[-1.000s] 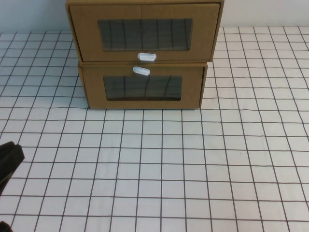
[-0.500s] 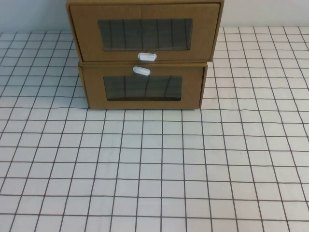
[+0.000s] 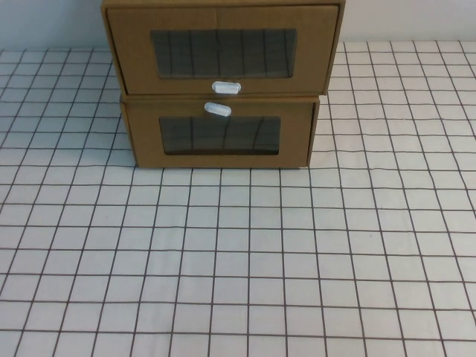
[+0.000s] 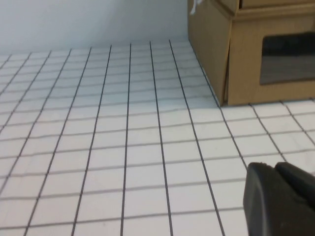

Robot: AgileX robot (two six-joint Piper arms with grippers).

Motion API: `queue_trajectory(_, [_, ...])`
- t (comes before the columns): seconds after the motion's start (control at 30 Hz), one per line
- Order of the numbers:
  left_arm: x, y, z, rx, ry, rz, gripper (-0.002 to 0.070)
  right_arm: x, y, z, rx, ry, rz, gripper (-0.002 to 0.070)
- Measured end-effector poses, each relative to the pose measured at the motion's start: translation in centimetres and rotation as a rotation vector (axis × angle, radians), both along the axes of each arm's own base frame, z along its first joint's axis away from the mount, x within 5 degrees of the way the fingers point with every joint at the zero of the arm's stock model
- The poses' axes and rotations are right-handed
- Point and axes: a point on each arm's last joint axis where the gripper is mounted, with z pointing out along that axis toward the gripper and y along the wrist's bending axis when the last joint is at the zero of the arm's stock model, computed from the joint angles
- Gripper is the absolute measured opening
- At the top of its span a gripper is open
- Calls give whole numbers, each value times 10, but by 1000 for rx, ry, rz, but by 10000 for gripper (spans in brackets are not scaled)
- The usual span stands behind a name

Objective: Close the shoe box

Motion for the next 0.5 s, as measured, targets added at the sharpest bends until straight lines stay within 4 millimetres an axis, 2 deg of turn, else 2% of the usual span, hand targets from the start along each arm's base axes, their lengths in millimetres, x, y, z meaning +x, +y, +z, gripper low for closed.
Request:
queue_trajectory(0.07, [-2,0,-18,-3,24,3,-5,0,0,0,2,1,1,-13])
queue_trajectory(0.17, [-6,1,-30,3,88,3,-5,0,0,0,2,1,1,-14])
queue_trajectory(0.5, [-7,1,-30,3,83,6,-5,0,0,0,3,1,1,-13])
